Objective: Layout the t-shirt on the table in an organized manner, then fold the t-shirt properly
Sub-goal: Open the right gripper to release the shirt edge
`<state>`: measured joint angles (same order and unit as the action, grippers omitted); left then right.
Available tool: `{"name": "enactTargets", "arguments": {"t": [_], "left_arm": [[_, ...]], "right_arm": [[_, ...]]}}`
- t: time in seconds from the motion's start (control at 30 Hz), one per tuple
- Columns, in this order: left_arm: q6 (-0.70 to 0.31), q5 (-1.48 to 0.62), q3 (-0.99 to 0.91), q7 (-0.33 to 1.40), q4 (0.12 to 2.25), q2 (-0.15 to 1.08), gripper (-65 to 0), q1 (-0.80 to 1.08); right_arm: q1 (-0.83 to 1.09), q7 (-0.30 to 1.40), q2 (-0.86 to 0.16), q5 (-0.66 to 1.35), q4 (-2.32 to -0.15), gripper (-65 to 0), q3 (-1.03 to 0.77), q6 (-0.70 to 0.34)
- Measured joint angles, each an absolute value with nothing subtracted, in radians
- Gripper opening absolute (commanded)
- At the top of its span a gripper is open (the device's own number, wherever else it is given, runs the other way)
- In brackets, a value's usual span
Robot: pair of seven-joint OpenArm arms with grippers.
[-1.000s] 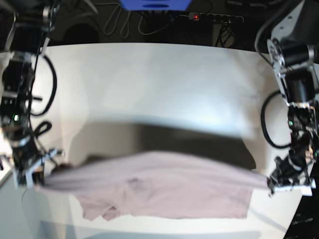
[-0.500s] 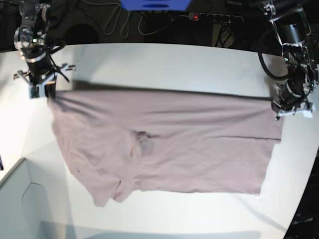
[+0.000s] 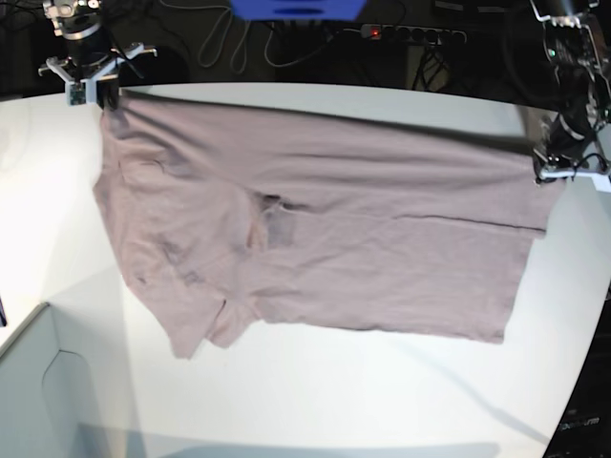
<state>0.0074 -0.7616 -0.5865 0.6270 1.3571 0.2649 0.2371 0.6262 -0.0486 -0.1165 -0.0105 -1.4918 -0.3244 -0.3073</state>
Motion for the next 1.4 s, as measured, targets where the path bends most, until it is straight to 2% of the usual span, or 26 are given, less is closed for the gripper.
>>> {"name": "enactTargets", "arguments": {"t": [0.23,0.47,0.53,0.57,0.63,0.73,0.8,0.9,1.03,1.2,1.4], "left_arm": [[0.001,-0.764,-0.741,0.631,1.447,0.17,-65.0,0.313],[0.003,-0.764,-0.749,0.632,1.44,0.166,-64.9,0.318],[0.003,-0.764,-0.749,0.632,1.44,0.166,-63.7,0.318],[0.003,-0.764,-0.749,0.632,1.44,0.166,-61.2,0.318],[0.004,-0.763,-0.749,0.632,1.441,0.166,-52.2,0.318],[0.004,-0.761,-0.752,0.676,1.449,0.167,-38.9,0.318],[0.008,-0.76,-0.752,0.709,1.468,0.165,-34.3,0.321],[0.007,-0.759,-0.754,0.7,1.523,0.166,-32.2,0.321],[0.005,-0.765,-0.756,0.7,1.618,0.166,-31.9,0.315],[0.011,-0.749,-0.759,0.699,1.642,0.168,-31.9,0.23],[-0.006,-0.755,-0.751,0.694,1.624,0.174,-31.9,0.061]], "right_arm": [[0.647,-0.054,-0.113,-0.01,-1.493,-65.0,-0.324,-0.307],[0.662,-0.053,-0.113,-0.01,-1.494,-64.8,-0.319,-0.307],[0.662,-0.053,-0.113,-0.01,-1.494,-59.0,-0.319,-0.307],[0.662,-0.054,-0.113,-0.01,-1.494,-55.1,-0.319,-0.307],[0.662,-0.054,-0.113,-0.01,-1.496,-46.7,-0.32,-0.307],[0.673,-0.068,-0.113,-0.012,-1.524,-37.7,-0.323,-0.307],[0.696,-0.094,-0.113,-0.011,-1.566,-33.3,-0.323,-0.307],[0.712,-0.096,-0.09,-0.014,-1.619,-29.4,-0.344,-0.307],[0.69,-0.094,-0.041,-0.013,-1.661,-28.9,-0.413,-0.307],[0.525,-0.054,-0.07,-0.019,-1.667,-28.8,-0.406,-0.308],[0.144,0.312,-0.125,-0.009,-1.618,-28.8,-0.309,-0.308]]}}
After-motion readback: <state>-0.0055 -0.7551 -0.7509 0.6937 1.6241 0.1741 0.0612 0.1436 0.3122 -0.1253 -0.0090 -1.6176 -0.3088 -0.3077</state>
